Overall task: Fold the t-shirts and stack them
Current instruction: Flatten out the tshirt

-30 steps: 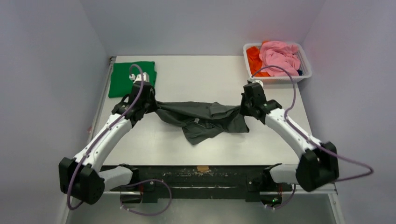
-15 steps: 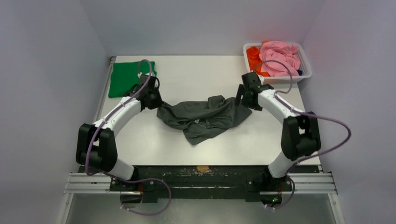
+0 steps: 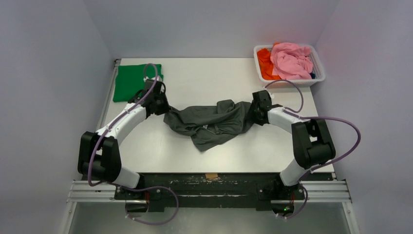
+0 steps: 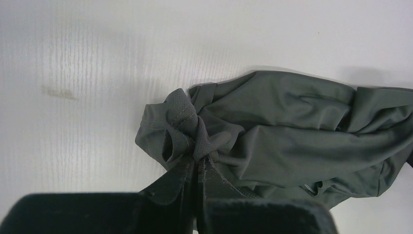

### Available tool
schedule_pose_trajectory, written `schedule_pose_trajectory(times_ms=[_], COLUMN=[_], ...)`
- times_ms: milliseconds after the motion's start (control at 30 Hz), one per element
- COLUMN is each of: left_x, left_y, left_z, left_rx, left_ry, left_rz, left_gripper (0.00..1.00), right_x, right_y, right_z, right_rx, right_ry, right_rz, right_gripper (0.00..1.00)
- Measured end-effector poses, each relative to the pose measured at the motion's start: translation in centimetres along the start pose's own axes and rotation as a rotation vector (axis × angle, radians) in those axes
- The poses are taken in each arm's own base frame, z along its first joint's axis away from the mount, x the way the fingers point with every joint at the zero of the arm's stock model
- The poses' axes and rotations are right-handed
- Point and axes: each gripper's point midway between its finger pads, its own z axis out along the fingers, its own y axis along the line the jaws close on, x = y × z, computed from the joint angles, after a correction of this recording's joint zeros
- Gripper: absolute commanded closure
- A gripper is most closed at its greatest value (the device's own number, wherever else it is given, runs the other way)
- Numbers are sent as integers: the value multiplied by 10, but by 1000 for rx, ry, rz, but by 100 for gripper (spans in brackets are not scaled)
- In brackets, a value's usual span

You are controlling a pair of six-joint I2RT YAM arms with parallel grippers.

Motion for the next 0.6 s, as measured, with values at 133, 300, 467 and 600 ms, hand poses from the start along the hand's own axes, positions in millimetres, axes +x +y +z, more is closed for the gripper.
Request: schedule_pose_trajectory(times_ms=[133, 300, 467, 600], left_x=[1, -5, -25, -48], left_y=[1, -2, -14, -28], left_z=[-1, -15, -69, -150], left_rx=[-2, 14, 98, 232], left_ry=[3, -26, -157, -353], left_rz=[0, -1, -5, -14], left_gripper=[100, 100, 100, 100], right_x=[-10, -7, -45, -83], right_y=[11, 4, 12, 20], right_z=[10, -7, -98, -196], right_rx=[-38, -34, -158, -327], right_ry=[-39, -47, -228, -448], right_rz=[38, 51, 64, 75], right_gripper=[100, 100, 100, 100])
